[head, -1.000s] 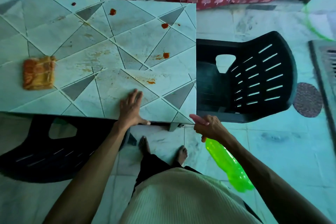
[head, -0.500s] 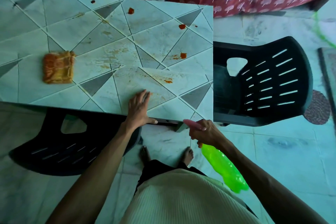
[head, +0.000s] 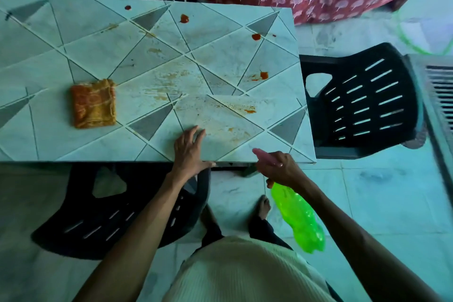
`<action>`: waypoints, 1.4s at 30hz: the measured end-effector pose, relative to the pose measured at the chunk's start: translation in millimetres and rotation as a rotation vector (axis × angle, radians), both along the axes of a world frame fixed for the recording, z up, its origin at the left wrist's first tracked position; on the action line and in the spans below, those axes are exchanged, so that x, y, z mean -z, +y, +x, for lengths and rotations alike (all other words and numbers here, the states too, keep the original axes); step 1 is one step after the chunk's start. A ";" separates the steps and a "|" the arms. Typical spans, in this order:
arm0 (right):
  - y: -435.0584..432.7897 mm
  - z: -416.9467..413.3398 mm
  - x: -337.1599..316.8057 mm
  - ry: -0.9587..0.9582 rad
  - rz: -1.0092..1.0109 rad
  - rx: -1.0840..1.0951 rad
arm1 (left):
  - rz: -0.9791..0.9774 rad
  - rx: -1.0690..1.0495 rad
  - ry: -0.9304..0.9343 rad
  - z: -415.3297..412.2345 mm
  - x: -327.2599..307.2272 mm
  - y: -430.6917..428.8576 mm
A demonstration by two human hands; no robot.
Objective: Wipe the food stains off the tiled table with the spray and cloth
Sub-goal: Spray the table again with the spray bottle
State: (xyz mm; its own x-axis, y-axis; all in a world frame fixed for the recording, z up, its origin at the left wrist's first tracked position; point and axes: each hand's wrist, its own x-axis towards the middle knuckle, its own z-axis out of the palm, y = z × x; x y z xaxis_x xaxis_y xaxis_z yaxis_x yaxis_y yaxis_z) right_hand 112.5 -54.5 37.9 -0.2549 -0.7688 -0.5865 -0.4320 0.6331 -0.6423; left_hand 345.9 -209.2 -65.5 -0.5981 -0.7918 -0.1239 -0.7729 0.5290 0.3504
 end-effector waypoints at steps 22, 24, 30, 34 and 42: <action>-180.8 143.7 -124.0 -0.479 -0.711 -0.134 | 0.198 -0.697 0.560 124.3 -54.0 -47.9; -203.8 165.6 -126.4 -0.482 -0.735 -0.145 | 0.178 -0.757 0.552 145.3 -55.8 -56.1; -276.5 243.7 -125.5 -0.451 -0.760 -0.132 | 0.121 -0.860 0.500 215.1 -50.8 -103.6; -328.7 294.1 -128.6 -0.332 -0.773 -0.153 | 0.090 -0.853 0.360 267.4 -39.8 -151.4; -457.3 389.0 -114.2 -0.278 -0.974 -0.206 | 0.056 -0.757 -0.056 356.1 -26.1 -249.8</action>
